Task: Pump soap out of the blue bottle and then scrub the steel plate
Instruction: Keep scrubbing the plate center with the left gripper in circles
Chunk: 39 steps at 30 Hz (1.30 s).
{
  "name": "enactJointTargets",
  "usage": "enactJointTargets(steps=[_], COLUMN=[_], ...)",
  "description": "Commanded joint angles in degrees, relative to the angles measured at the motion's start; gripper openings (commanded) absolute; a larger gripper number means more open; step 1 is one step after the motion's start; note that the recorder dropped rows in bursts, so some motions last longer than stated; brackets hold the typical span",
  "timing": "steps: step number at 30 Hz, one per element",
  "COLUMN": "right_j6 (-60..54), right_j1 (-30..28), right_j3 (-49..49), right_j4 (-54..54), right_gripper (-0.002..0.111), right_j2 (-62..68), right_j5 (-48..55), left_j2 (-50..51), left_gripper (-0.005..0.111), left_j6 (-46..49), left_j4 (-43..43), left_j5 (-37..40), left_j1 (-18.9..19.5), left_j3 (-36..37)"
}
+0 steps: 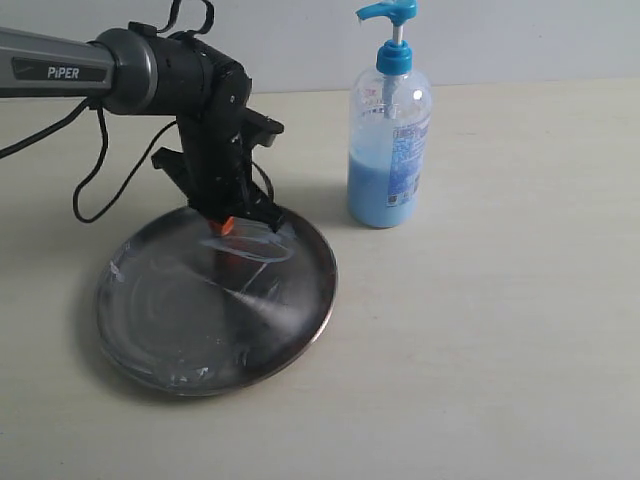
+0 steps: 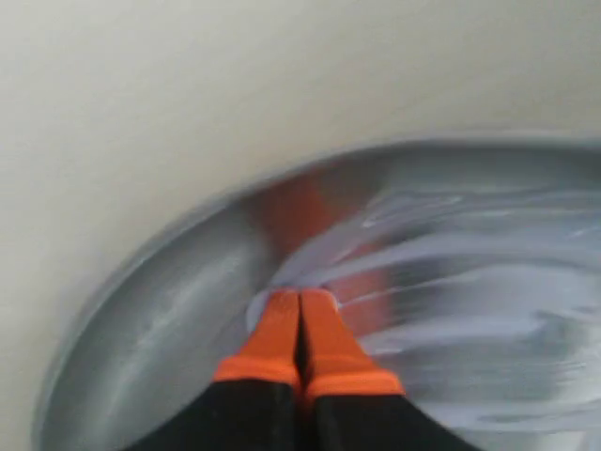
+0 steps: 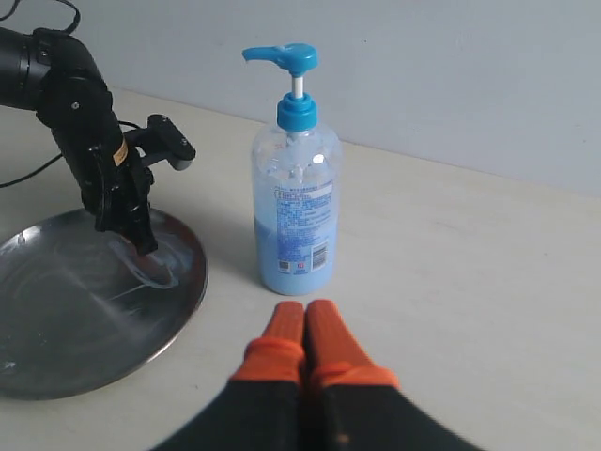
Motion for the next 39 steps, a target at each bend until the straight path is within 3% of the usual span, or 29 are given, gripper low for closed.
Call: enactJointTargets(steps=[1, 13, 24, 29, 39], right_j6=[-0.2, -0.2, -0.2, -0.2, -0.2], right_j1=[0.0, 0.0, 0.0, 0.0, 0.0], right_j3=[0.1, 0.1, 0.1, 0.1, 0.1], right_j4=[0.2, 0.2, 0.2, 0.2, 0.2], right_gripper=[0.0, 0.0, 0.0, 0.0, 0.0], right_j2=[-0.3, -0.3, -0.3, -0.3, -0.3], right_j5=[-0.6, -0.6, -0.6, -0.6, -0.6], left_j2=[0.9, 0.9, 0.9, 0.9, 0.9], left_gripper=[0.0, 0.0, 0.0, 0.0, 0.0], left_j6=[-2.5, 5.7, 13.4, 13.6, 3.1], left_j4=[5.0, -13.3, -29.3, -26.9, -8.9], left_j5=[4.8, 3.0, -3.3, -4.8, -1.1], left_j1=[0.1, -0.7, -0.7, -0.7, -0.7], left_j3=[0.6, 0.6, 0.6, 0.6, 0.6])
